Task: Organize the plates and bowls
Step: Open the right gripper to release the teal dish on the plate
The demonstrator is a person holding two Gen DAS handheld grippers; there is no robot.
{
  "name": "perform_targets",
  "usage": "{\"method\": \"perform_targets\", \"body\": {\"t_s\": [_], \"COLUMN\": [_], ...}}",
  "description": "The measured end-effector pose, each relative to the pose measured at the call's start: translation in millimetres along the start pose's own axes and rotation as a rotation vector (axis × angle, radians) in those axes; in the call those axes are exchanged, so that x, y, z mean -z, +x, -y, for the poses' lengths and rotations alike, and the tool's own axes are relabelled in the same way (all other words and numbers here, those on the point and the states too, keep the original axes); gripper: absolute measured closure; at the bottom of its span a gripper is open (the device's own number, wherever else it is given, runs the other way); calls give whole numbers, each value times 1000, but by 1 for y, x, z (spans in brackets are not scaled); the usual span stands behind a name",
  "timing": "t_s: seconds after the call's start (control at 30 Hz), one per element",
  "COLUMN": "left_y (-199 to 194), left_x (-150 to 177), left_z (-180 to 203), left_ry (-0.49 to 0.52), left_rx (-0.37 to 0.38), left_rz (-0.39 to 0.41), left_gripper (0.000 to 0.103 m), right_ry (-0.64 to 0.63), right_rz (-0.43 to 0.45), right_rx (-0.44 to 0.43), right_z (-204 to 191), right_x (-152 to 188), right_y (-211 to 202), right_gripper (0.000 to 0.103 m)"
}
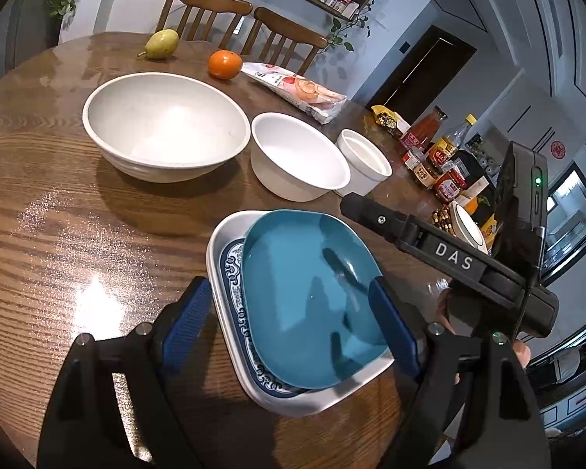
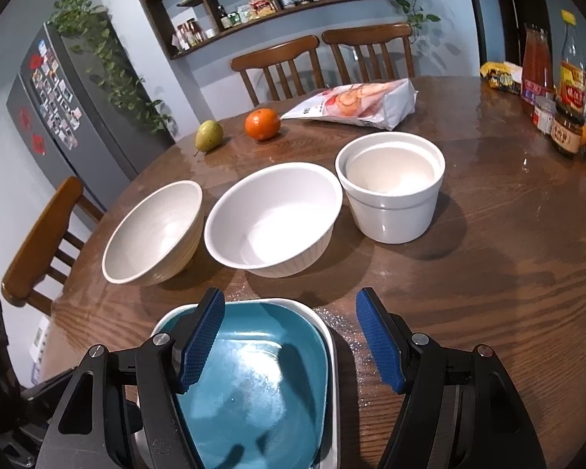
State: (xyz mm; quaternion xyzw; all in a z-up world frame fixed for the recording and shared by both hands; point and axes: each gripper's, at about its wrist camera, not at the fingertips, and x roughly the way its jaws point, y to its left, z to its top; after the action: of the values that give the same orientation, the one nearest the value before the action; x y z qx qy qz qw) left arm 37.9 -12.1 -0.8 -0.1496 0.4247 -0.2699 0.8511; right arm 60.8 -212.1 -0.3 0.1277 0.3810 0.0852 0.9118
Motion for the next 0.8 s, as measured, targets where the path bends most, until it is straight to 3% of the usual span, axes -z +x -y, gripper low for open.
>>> {"method": "perform_targets", "body": {"t_s": [0.6, 0.8], "left_y": [0, 0], "left_x": [0, 1], "left_z": [1, 2], "left_ry": [0, -3], "left_rx": [-11, 20], "left_rz": [8, 0], "left_gripper": [22, 22], "right_ry": [-15, -13], "right_rz": [-26, -33], "right_rx": [-21, -36], "right_z": [-4, -6], "right_x": [2, 4], "right_y": [3, 3], "right_gripper": [32, 32]}}
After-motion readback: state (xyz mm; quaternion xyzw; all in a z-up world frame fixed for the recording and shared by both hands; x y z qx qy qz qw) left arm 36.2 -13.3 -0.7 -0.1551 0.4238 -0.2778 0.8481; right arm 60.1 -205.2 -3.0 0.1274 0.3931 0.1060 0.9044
